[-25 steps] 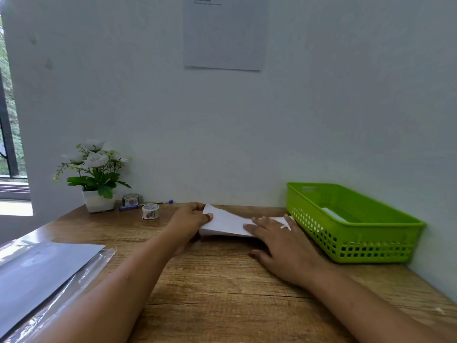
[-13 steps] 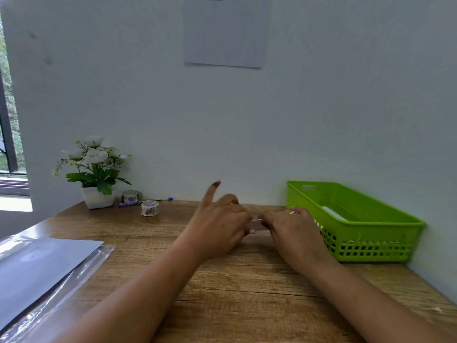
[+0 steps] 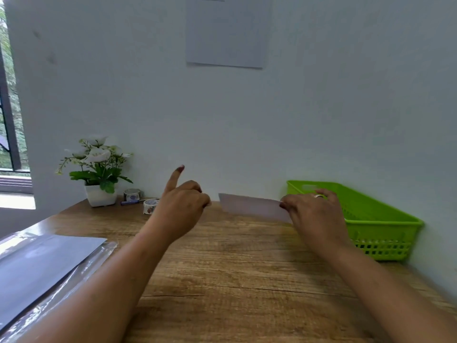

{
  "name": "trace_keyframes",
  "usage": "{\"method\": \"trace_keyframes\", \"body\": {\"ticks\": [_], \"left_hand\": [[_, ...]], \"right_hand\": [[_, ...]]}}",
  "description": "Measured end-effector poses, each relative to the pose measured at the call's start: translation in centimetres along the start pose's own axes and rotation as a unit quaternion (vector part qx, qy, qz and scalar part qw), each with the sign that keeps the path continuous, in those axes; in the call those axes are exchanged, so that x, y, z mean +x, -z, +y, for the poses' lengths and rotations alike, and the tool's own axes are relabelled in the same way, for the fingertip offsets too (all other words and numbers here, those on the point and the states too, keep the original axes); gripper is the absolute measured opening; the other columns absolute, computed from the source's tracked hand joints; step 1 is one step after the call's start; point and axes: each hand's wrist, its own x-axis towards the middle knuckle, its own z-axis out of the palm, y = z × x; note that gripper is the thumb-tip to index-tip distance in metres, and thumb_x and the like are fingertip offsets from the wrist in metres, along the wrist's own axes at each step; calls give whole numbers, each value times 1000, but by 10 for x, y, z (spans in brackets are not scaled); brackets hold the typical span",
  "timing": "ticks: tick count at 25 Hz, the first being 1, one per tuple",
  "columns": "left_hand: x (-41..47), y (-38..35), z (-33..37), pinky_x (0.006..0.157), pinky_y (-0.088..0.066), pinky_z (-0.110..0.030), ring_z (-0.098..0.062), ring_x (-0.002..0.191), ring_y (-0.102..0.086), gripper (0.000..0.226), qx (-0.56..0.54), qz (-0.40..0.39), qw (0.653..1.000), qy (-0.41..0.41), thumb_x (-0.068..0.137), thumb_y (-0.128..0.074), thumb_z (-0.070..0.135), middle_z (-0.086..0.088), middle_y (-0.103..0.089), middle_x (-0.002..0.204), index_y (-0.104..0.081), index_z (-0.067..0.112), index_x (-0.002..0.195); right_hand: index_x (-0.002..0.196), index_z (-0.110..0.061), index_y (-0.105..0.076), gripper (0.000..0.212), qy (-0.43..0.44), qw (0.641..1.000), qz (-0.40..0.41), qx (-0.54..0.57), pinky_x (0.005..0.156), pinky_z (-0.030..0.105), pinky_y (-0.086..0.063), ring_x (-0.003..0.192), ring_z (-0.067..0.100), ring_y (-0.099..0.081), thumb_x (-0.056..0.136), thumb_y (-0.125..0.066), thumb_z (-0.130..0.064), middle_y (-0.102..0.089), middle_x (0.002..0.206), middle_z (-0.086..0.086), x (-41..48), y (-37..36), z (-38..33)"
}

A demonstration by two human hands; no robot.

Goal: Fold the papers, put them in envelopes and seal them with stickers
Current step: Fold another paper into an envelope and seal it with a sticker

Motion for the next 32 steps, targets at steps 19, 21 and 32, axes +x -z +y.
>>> {"method": "trace_keyframes", "body": {"ticks": [19, 21, 32], "left_hand": [[15, 9, 64, 114, 2, -43, -13, 85, -66, 21, 14, 119, 991, -61, 71, -69, 6, 8, -65, 61, -71, 24, 81], [14, 7, 57, 114, -2, -45, -13, 85, -67, 23, 26, 114, 992, -47, 68, -73, 7, 8, -67, 61, -72, 26, 81], [22, 16, 62, 50, -29, -24, -12, 56, -47, 20, -383, 55, 901, 196, 96, -43, 19, -2, -59, 68, -57, 13, 84]], "right_hand": [[82, -30, -70, 12, 115, 991, 50, -50, 98, 44, -30, 72, 18, -67, 81, -61, -22, -72, 72, -11, 3, 10, -15], [79, -31, -70, 16, 86, 993, 44, -64, 99, 43, -27, 71, 19, -67, 80, -57, -22, -72, 71, -10, 5, 12, -3], [143, -31, -32, 63, -196, 876, -92, 431, 79, 19, -46, 100, 10, -60, 87, -58, -44, -59, 113, -12, 15, 31, 0]]}}
